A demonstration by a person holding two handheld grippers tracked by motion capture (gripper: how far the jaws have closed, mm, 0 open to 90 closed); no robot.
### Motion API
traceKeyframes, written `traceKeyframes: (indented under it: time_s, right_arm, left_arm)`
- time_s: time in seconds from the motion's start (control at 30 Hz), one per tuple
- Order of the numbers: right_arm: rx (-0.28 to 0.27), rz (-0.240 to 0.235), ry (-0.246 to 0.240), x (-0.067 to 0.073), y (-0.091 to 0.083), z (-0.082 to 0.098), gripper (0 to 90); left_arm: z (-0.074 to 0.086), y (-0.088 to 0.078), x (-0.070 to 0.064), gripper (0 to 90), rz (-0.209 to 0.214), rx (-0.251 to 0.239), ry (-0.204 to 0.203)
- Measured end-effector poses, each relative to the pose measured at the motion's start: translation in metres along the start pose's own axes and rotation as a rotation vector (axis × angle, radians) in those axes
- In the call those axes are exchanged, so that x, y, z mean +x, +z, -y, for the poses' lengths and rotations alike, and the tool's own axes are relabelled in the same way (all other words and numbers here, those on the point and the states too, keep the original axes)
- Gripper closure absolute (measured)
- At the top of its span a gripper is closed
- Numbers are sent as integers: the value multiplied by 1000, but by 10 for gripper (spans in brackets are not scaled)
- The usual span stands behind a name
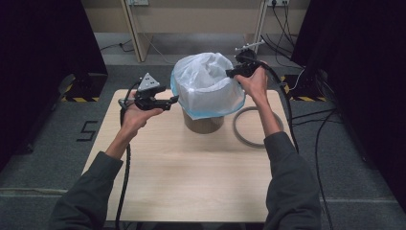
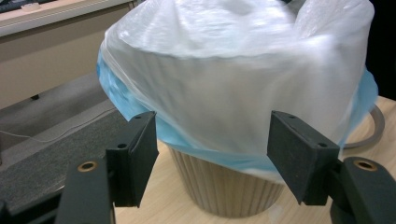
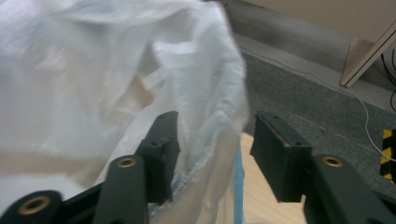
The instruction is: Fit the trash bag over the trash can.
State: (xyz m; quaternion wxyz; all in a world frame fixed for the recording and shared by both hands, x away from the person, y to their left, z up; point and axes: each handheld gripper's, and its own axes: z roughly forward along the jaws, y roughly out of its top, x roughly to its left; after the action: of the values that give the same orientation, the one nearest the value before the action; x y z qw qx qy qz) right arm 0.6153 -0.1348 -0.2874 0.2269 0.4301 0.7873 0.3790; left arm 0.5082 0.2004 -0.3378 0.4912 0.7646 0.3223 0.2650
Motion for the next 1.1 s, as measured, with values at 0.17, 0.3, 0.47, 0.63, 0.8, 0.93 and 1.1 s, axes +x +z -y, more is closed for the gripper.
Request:
traceKeyframes:
  time_s: [0.17, 0.3, 0.47, 0.63, 0.8, 0.93, 1.1]
  right_arm:
    - [-64, 10, 13, 1, -6, -4, 451]
    - [-55, -27, -2, 21, -23, -1, 442]
    - [0, -25, -24, 34, -31, 6, 447]
    - [60, 2, -13, 19, -15, 3, 532]
    - [56, -16, -17, 6, 2, -5, 602]
    - [38, -9, -32, -3, 13, -9, 560]
    - [-40, -29, -6, 0, 0, -7, 510]
  left_arm:
    - [0, -1, 1, 325, -2, 3, 5]
    - [0, 0, 2, 324, -9, 1, -1]
    - [0, 2, 2, 318, -17, 3, -5]
    - [1, 3, 2, 304, -14, 8, -2]
    - [2, 6, 2, 294, -12, 17, -5]
    - [2, 10, 1, 288, -2, 20, -4]
    - [2, 18, -1, 275, 39, 9, -7]
